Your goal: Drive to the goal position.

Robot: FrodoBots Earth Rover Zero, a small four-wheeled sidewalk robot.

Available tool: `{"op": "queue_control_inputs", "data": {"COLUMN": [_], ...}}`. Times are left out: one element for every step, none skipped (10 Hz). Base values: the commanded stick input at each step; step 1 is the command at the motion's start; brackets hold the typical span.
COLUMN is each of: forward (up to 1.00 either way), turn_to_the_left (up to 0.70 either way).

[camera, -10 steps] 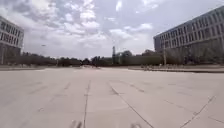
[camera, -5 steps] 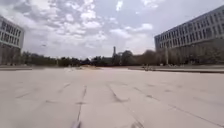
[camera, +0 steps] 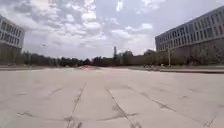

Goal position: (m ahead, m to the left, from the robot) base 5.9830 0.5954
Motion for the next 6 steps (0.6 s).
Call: {"op": "queue_control_inputs", "data": {"forward": [0.93, 0.93, 0.93, 0.93, 0.93, 0.93], "turn_to_the_left": [0.04, 0.04, 0.04, 0.04, 0.04, 0.04]}}
